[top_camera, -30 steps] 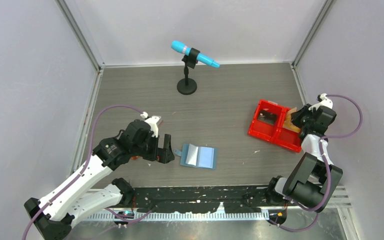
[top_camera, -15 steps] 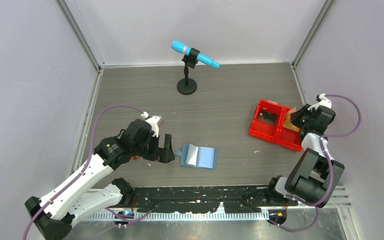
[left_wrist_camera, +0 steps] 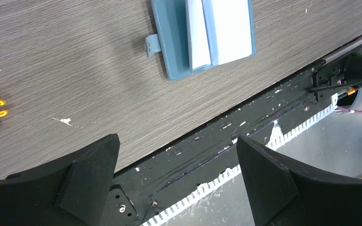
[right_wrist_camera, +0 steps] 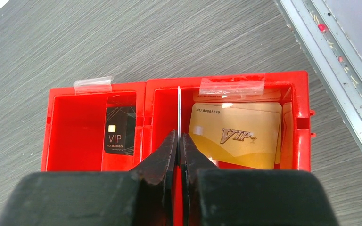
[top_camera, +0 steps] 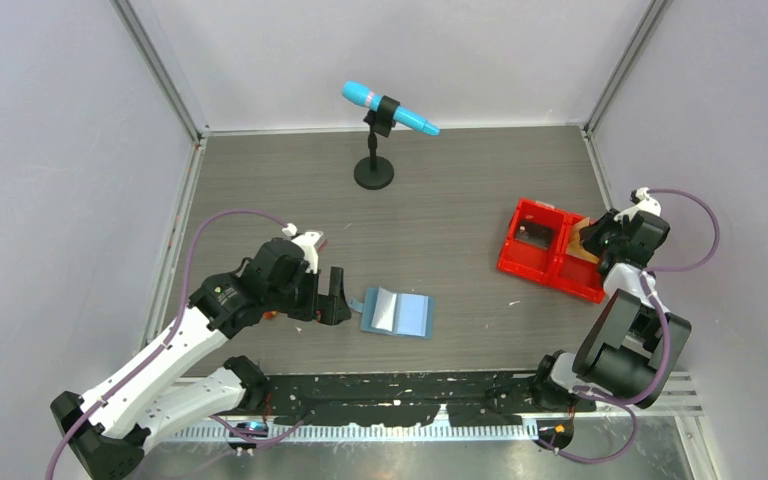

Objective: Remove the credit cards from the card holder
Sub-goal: Place the credit card in the storage box.

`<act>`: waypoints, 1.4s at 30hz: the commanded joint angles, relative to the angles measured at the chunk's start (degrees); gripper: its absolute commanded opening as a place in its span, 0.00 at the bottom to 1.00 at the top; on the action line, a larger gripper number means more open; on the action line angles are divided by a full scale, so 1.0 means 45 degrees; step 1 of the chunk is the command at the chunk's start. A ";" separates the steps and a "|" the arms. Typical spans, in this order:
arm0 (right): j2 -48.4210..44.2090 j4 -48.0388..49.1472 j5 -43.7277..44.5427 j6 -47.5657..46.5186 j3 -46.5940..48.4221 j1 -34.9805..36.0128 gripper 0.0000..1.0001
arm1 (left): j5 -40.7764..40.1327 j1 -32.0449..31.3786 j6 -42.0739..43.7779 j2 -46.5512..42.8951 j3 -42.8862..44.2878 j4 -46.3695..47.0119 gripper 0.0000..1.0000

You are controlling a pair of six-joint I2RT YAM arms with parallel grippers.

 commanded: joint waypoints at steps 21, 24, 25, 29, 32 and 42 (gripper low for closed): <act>0.0234 -0.0187 0.0567 -0.0457 0.0946 -0.0047 0.26 | 0.0268 0.0022 -0.0038 -0.0069 0.0631 0.0484 0.99; 0.0084 -0.0305 0.0760 -0.0529 0.0999 -0.0061 0.26 | 0.0292 0.0022 -0.0085 -0.0102 0.0703 0.0511 0.99; 0.0056 -0.0367 0.0827 -0.0557 0.1051 -0.0064 0.26 | 0.0310 0.0022 -0.0089 -0.0144 0.0704 0.0518 0.99; 0.0085 -0.0631 0.0926 -0.0583 0.1179 -0.0062 0.27 | 0.0313 0.0022 -0.0133 -0.0197 0.0648 0.0539 0.99; 0.0062 -0.0776 0.1138 -0.0636 0.1209 -0.0060 0.29 | 0.0312 0.0022 -0.0137 -0.0238 0.0607 0.0514 0.99; 0.0020 -0.1551 0.2272 -0.0748 0.1405 -0.0065 0.29 | 0.0120 0.0022 -0.0027 -0.0485 0.0464 0.0425 0.99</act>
